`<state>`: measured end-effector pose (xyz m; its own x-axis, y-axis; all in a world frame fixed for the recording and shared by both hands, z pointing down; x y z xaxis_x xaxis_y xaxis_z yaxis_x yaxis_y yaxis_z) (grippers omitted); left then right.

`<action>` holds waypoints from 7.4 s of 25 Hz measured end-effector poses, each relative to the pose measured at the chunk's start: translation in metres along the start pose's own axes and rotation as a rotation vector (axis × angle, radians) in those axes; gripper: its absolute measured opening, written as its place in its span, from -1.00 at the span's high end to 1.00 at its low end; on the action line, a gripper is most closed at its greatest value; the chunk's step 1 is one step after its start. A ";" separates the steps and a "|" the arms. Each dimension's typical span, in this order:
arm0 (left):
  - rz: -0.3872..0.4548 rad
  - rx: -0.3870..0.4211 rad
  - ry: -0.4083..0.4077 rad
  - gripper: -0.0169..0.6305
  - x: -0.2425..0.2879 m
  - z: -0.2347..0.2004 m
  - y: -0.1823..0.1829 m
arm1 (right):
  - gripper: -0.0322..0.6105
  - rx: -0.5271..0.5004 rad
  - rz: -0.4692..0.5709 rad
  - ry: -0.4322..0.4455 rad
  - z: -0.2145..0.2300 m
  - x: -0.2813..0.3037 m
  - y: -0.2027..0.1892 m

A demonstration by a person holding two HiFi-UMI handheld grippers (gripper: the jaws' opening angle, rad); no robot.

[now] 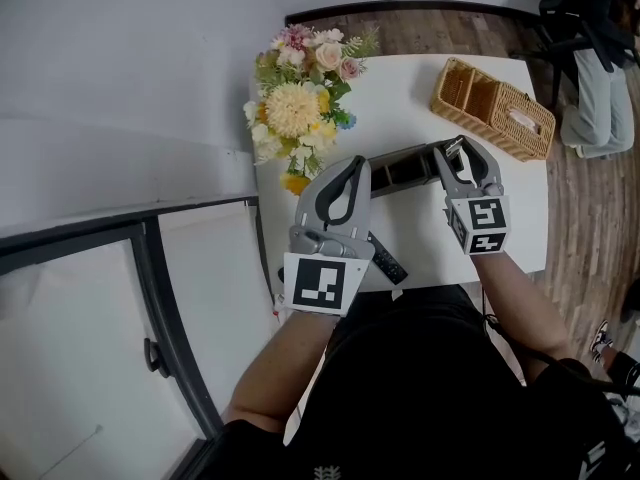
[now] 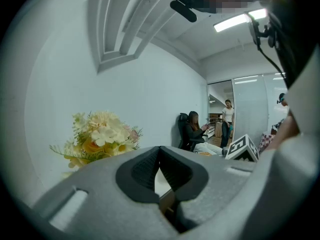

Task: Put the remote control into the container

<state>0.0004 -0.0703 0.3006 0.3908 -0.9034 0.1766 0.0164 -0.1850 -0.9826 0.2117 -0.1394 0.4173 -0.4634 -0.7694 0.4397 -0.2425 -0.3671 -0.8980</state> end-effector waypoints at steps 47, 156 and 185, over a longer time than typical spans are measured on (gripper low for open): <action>-0.009 0.053 0.298 0.95 -0.151 0.020 -0.006 | 0.30 -0.084 0.033 0.370 -0.096 -0.087 -0.009; 0.031 0.027 0.015 0.95 -0.099 -0.054 -0.011 | 0.24 -0.026 -0.031 0.082 -0.095 -0.042 0.011; 0.052 0.015 0.049 0.95 -0.057 -0.072 0.010 | 0.28 0.013 0.095 0.097 -0.067 0.006 0.061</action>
<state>-0.0876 -0.0483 0.2848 0.3456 -0.9297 0.1277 0.0115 -0.1319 -0.9912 0.1372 -0.1313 0.3667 -0.5638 -0.7471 0.3520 -0.1833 -0.3024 -0.9354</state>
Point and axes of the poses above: the fingertips, and each gripper's own axes: x forward along the fingers, z to its right, y out of its top, the point moved 8 cm from there along -x, backward along the fingers
